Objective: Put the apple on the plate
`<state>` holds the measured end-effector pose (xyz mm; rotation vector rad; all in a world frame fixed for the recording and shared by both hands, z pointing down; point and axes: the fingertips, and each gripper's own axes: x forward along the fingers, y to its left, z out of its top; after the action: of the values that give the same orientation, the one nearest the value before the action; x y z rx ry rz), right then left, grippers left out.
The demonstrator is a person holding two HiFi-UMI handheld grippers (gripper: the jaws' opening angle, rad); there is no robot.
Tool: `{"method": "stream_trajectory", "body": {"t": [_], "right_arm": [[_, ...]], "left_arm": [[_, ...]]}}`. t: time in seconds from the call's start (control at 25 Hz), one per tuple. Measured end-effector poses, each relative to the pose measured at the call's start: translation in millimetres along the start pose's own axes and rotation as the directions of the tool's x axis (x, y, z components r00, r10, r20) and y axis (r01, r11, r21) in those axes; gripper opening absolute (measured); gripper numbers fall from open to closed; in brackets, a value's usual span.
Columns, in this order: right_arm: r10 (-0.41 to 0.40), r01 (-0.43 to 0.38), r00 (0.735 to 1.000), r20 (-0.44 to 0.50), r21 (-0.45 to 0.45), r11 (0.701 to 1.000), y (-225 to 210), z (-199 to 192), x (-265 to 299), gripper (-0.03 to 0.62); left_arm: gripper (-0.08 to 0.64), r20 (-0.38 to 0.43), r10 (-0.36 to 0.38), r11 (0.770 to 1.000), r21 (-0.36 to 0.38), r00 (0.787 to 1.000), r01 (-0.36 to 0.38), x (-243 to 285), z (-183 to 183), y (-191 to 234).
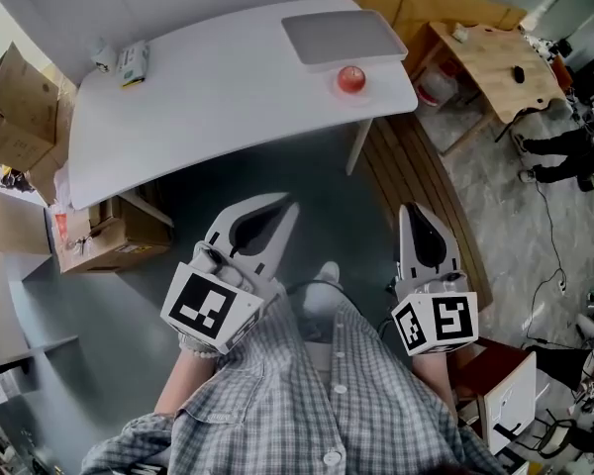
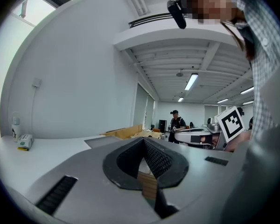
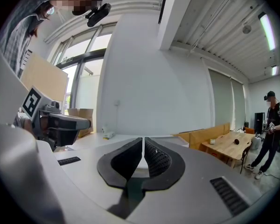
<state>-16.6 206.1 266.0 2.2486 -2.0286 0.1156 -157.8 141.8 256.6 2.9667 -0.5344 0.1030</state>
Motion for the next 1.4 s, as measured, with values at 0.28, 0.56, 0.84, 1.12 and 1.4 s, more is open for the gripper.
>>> {"method": "stream_trajectory", "body": {"t": [0.28,0.56,0.84,1.12,1.4], "right_arm": [[0.064,-0.064,0.998,0.008,-0.014,0.998,-40,13,34,0.031],[0.131,-0.130,0.991,0.024,-0.038,0.991,-73,18,67,0.029],[0.200,-0.198,0.979,0.035,-0.052,0.979,-95,21,93,0.031],[0.259,-0.254,0.966,0.017,-0.134,0.958,-98,11,94,0.031],[0.256,-0.254,0.967,-0.011,-0.148,0.956,-105,4,101,0.031]], "left_arm": [[0.009,-0.005,0.032,0.999,0.016,0.999,-0.032,44,13,-9],[0.009,0.008,0.082,0.996,0.022,0.997,-0.082,87,18,-9],[0.009,0.023,0.122,0.993,0.005,0.992,-0.122,116,19,-10],[0.009,0.018,0.139,0.990,0.002,0.990,-0.139,135,14,-15],[0.009,-0.004,0.152,0.988,-0.018,0.988,-0.152,144,7,-7]]}}
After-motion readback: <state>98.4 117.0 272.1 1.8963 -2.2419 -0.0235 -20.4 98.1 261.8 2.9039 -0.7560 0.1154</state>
